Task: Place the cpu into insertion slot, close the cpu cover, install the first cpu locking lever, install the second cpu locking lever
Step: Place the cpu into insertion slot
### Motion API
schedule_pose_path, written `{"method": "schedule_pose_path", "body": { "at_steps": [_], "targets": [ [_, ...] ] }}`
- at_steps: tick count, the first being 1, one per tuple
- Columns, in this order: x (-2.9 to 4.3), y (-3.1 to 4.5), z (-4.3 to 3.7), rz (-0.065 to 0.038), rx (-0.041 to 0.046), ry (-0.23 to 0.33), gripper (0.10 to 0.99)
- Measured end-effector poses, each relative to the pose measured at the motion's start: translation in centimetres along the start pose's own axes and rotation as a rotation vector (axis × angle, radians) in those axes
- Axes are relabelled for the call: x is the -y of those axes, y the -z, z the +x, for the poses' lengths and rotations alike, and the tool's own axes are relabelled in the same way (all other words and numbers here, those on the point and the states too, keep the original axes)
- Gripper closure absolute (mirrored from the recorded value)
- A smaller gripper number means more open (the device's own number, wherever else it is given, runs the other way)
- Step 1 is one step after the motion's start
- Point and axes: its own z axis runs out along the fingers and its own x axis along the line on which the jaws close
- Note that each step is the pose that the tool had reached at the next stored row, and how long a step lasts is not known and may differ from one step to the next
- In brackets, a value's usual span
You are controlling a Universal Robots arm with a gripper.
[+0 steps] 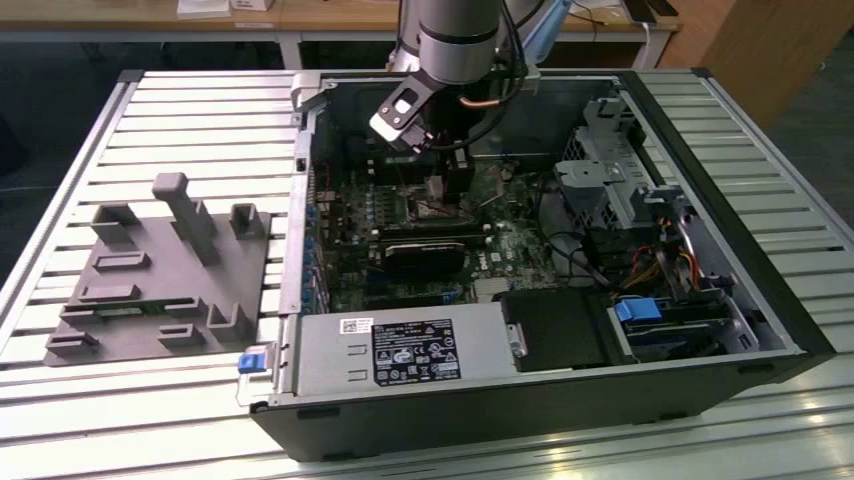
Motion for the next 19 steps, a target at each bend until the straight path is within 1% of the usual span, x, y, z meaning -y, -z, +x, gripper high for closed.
{"method": "schedule_pose_path", "body": {
  "at_steps": [10, 19],
  "targets": [
    [0.55, -1.2, 0.42, 0.0, 0.0, -0.001, 0.549],
    [1.02, -2.12, 0.68, 0.0, 0.0002, -0.004, 0.549]
  ]
}}
